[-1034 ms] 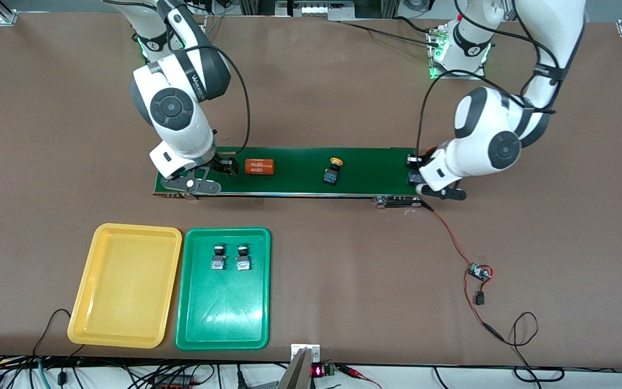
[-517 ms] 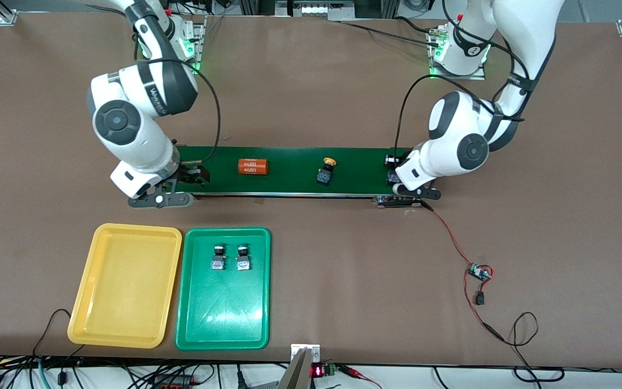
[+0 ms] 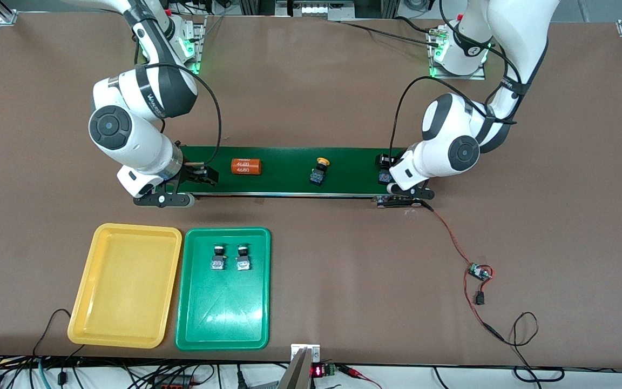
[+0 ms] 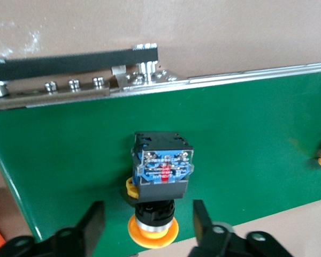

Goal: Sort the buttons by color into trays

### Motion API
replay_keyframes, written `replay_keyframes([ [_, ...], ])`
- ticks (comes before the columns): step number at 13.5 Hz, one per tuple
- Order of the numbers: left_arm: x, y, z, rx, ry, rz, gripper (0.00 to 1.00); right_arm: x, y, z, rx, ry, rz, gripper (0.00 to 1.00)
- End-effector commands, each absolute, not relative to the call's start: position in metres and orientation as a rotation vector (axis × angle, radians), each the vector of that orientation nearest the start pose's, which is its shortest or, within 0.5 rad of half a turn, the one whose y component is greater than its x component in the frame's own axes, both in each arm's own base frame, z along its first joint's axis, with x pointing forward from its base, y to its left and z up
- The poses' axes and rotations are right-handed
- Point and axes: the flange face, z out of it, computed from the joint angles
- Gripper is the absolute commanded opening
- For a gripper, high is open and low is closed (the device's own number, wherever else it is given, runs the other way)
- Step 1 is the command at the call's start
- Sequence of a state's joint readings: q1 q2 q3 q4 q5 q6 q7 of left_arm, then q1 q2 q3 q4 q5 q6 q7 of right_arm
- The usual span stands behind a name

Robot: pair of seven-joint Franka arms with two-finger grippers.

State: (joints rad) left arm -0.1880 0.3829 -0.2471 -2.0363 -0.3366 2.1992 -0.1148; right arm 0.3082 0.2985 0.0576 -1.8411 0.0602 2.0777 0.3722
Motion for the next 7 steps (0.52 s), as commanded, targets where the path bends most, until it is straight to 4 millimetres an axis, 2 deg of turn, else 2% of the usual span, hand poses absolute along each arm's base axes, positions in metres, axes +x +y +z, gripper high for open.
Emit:
replay_keyframes([
  [1, 0.517, -0.249, 0.303, -3.389, 0.152, 0.494, 1.00, 0.561, 0.240, 0.360, -3.084, 0.187, 0.142, 1.00],
  [2, 0.517, -0.240, 0.323, -3.391, 0.142, 0.490, 1.00, 0.556, 0.252, 0.356, -3.087, 0.203, 0.151, 1.00],
  [4, 0.526, -0.200, 0.348, -3.396, 0.058, 0.477, 1.00, 0.555, 0.258, 0.346, -3.089, 0.200, 0.166, 1.00],
  [6, 0.536, -0.156, 0.347, -3.378, -0.049, 0.480, 1.00, 0.554, 0.263, 0.339, -3.091, 0.189, 0.184, 1.00],
  [7, 0.539, -0.138, 0.342, -3.334, -0.044, 0.466, 1.00, 0.554, 0.263, 0.336, -3.093, 0.189, 0.189, 1.00],
])
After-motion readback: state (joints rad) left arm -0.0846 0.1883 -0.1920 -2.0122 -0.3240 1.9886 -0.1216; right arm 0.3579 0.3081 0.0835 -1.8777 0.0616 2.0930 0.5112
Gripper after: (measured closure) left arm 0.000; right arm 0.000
